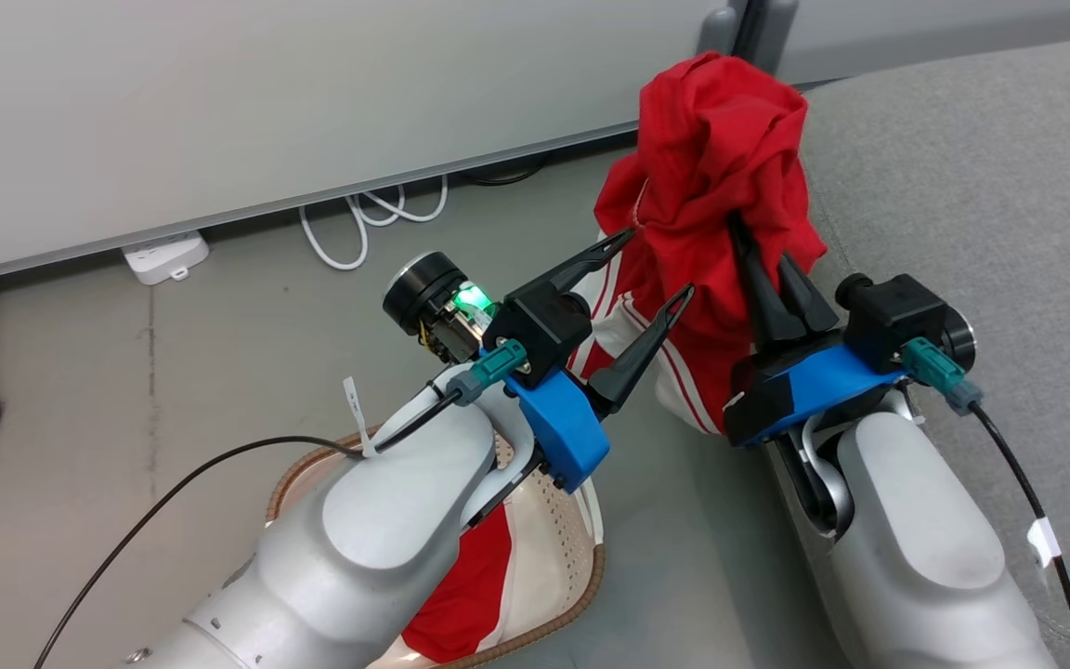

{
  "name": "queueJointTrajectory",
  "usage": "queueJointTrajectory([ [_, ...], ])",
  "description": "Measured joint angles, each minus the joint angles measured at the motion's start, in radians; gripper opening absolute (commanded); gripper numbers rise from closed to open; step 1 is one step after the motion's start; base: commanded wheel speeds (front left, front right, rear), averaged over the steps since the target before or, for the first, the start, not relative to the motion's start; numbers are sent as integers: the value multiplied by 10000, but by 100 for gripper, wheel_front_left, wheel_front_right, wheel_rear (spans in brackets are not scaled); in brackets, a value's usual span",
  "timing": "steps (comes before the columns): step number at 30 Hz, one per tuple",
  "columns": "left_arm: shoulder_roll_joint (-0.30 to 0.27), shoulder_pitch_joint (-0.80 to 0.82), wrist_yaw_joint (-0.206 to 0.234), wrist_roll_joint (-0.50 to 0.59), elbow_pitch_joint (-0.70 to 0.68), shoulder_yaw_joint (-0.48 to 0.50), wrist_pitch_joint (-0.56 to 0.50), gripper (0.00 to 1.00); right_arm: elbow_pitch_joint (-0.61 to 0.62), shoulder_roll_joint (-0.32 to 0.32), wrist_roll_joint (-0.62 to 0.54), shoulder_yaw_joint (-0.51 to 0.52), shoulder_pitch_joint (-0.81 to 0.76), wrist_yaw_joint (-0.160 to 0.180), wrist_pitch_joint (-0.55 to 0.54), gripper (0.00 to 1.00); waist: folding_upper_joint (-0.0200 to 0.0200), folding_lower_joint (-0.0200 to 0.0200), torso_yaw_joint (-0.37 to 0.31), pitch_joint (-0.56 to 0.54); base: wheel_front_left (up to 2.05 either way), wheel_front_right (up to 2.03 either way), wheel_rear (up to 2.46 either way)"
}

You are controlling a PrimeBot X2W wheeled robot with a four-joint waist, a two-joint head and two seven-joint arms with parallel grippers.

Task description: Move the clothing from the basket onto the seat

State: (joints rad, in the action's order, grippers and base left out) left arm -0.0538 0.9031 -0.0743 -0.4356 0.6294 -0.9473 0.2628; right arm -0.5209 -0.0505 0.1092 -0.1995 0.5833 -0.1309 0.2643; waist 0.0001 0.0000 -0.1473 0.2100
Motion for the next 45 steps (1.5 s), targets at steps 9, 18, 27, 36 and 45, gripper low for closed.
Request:
queueJointTrajectory([
  [9,12,-30,-67,61,-188,-261,0,100,587,-58,-625,1308,-382,0,0,0,0,0,-832,357,0,0,0],
  [18,25,-41,-125,84,-186,-635,0,100,1049,-221,-648,2165,-765,0,0,0,0,0,-1764,668,0,0,0],
  [27,46,-22,-155,82,-163,-972,-56,100,1438,-213,-533,2731,-1201,0,0,0,0,0,-2555,987,0,0,0],
  [36,46,94,-151,52,-144,-1164,-56,100,1670,-238,-527,2964,-1562,0,0,0,0,0,-2772,1278,0,0,0],
  [45,52,379,-42,-33,-219,-1151,-46,100,2065,-451,-451,3315,-1220,0,0,0,0,0,-2607,1489,0,0,0],
])
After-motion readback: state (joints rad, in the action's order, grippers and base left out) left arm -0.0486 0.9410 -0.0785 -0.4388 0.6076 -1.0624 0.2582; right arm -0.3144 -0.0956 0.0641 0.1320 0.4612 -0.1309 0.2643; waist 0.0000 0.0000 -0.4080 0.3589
